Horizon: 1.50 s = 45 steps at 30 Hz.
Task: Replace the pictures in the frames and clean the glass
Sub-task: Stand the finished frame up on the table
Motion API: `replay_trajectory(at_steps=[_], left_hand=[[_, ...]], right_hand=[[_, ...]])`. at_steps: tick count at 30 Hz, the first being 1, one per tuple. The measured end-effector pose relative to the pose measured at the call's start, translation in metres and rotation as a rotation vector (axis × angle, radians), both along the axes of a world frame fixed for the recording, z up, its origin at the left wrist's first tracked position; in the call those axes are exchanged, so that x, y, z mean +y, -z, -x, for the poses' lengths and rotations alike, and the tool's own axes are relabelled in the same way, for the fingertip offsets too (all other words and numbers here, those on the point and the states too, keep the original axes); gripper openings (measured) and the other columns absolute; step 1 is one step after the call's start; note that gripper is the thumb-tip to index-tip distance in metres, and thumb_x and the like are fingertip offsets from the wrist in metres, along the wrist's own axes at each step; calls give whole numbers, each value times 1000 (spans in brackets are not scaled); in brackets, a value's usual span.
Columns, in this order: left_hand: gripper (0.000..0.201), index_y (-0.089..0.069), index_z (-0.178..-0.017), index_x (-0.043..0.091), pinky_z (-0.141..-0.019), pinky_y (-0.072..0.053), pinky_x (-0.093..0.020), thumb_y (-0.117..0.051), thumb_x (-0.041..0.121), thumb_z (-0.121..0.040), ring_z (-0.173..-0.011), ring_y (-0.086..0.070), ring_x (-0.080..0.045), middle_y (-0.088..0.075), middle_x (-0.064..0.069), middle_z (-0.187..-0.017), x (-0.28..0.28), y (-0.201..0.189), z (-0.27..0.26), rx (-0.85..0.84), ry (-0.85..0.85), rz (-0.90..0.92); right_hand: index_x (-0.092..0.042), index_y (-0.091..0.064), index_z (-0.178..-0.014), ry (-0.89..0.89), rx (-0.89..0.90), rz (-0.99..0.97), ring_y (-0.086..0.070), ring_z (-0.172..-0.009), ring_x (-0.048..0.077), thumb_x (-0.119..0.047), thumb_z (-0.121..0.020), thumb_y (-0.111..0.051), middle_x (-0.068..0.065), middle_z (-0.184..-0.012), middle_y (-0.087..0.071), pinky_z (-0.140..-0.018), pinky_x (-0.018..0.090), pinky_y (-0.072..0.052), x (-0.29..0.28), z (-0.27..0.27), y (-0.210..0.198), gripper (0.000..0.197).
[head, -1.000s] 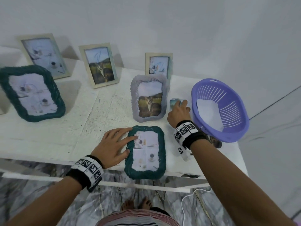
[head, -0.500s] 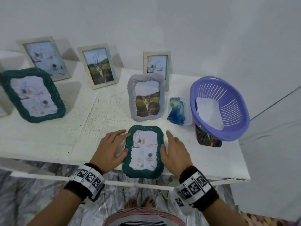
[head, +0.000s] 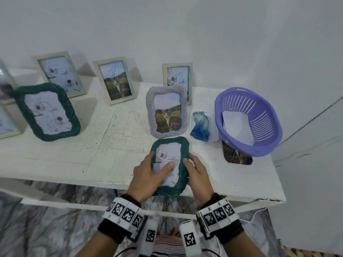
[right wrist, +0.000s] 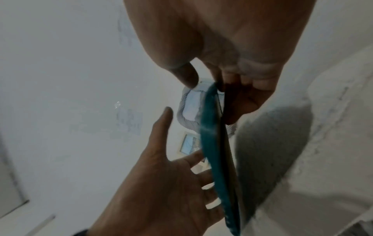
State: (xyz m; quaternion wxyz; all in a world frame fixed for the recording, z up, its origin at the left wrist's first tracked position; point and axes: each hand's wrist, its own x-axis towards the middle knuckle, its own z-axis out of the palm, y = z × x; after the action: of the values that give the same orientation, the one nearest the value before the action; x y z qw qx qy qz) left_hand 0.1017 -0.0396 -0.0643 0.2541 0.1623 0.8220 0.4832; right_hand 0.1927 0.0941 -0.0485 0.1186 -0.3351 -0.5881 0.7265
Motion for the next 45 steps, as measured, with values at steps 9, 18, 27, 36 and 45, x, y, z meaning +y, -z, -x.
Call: replay_trajectory(at_steps=[9,18,27,36,45], left_hand=[[94,-50,-139,28,-102,-48,-51,-62,84,-65,-117,-63,-22,-63,-6,-130,24,-37,-8,-411,-92,-486],[91,-46,-141,33,-103,-46,-54,-66,81,-66,-119,-61,-20,-61,-3,-132,15,-43,0,-401,-99,-449],[92,-33,-145,38,-71,-49,-24,-69,71,-67,-104,-59,-2,-58,4,-128,8,-55,2,-299,-214,-368],[82,-35,-144,38,-87,-45,-20,-58,75,-75,-121,-52,-9,-48,11,-138,-47,-58,26,-25,-352,-346],[75,-61,-129,36,-108,-42,-48,-20,82,-86,-119,-62,-17,-68,4,-126,-93,-55,121,-443,-345,-493]], right_hand=[[-27,-58,-126,-204,250,-246,-64,-98,26,-8,-96,-54,10,-104,-62,-84,41,-57,-11,6,-23,36],[-31,-59,-119,-335,189,-602,-56,-72,7,-23,-88,-68,-3,-93,-58,-68,17,-47,7,4,-38,33],[-25,-67,-105,-310,-111,-998,-65,-66,24,-24,-94,-50,3,-70,-69,-63,36,-52,7,22,-59,21],[-32,-69,-113,-308,108,14,-68,-102,13,-65,-93,-37,-4,-110,-72,-92,40,-52,-20,70,-66,51],[-23,-60,-129,-468,254,182,-57,-122,21,-54,-99,-36,3,-128,-63,-108,47,-38,-45,149,-44,49]])
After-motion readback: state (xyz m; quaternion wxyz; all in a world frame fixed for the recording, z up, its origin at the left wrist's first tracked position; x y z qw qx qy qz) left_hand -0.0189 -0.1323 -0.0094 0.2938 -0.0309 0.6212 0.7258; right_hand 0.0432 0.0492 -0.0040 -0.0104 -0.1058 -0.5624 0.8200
